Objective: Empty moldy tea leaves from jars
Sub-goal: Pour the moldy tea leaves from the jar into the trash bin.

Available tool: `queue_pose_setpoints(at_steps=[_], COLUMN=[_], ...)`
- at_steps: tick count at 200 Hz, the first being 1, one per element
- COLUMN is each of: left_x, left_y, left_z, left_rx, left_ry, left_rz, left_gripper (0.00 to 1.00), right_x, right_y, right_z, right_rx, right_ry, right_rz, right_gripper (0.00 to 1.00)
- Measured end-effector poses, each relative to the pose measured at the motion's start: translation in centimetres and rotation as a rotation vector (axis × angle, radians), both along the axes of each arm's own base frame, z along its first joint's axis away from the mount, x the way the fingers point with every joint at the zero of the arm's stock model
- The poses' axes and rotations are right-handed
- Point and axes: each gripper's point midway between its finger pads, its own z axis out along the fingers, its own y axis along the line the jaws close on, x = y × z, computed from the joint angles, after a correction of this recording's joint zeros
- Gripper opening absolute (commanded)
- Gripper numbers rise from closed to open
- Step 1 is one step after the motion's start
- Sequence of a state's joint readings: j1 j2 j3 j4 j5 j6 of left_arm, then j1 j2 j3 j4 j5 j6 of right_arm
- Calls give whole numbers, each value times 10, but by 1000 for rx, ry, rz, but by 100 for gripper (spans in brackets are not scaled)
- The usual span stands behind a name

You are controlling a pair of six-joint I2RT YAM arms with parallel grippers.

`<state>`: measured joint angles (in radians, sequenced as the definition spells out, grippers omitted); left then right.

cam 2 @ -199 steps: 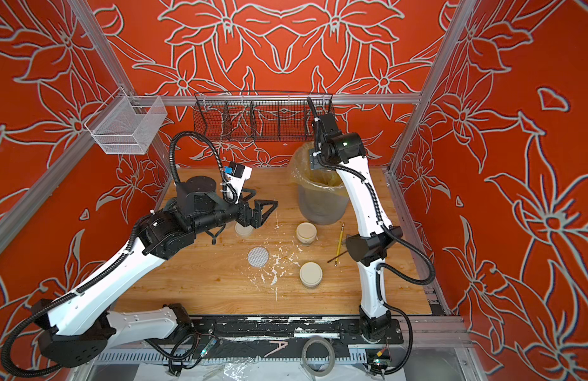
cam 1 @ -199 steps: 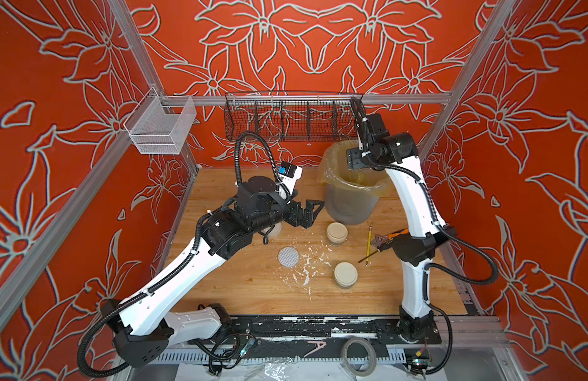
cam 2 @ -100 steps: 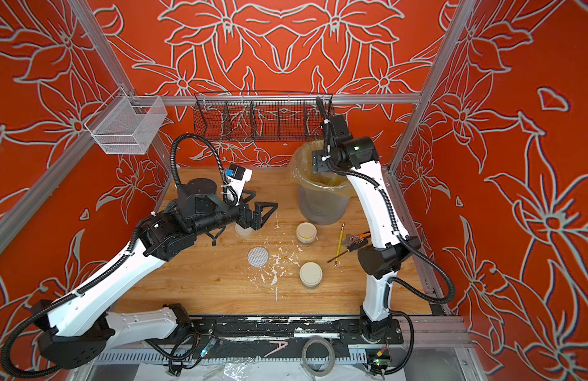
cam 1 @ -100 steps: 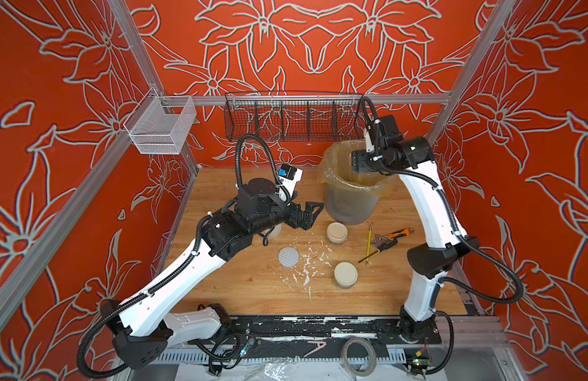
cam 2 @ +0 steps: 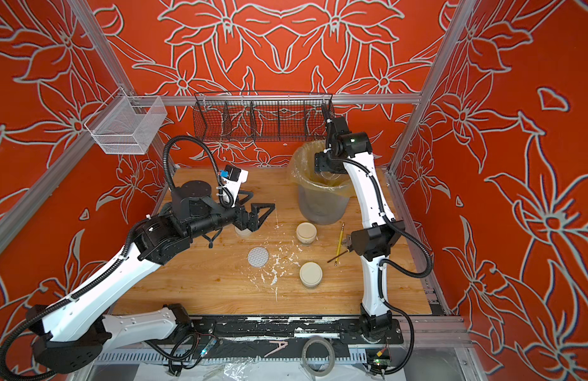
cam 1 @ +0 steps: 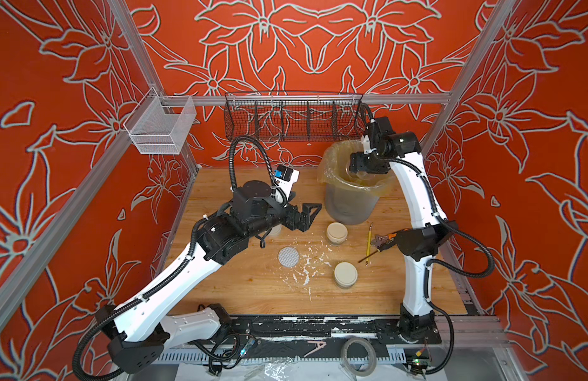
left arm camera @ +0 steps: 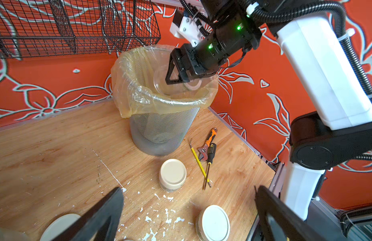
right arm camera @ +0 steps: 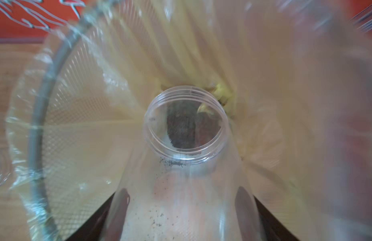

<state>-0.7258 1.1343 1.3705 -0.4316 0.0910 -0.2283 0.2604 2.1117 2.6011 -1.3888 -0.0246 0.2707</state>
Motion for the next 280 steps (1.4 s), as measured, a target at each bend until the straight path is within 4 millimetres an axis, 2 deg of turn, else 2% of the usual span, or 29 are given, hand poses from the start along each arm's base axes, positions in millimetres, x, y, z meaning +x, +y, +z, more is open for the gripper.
queue_pose_setpoints(at_steps=[30,84,106,126,147,168,215,243,280], left_x=[0,1,6,11,29,59,132,152,169], left_y=[0,-1,-9,-25,-51,-74,-91,-114,-134], left_z=[0,-3,-4,-12,-15,-20,-21,-12,6], left_rx=[0,10,42,110,200,263,322,315,275], left_ry=[0,-14,-119,-264,-429,-575,-818,-924,-1013], left_rz=[1,-4,-46,-129,-220,-282,-327,-369,-385], left_gripper=[98,97,97,97,97,98,97,97,97], right_x=[-4,-7,-9,-11,-13,-19,-36,-43,-47], right_y=[4,-1,-1,1,4,6,14,20,25], right_z=[15,35,42,48,56,66,93,100,102], right_rx=[54,90,122,159,207,252,348,389,412], right_ry=[-27,-81,-95,-105,-115,-129,-161,-159,-150], right_rz=[-4,-30,-31,-35,-39,-41,-16,11,33], right_gripper=[11,13,13,12,12,10,9,9,9])
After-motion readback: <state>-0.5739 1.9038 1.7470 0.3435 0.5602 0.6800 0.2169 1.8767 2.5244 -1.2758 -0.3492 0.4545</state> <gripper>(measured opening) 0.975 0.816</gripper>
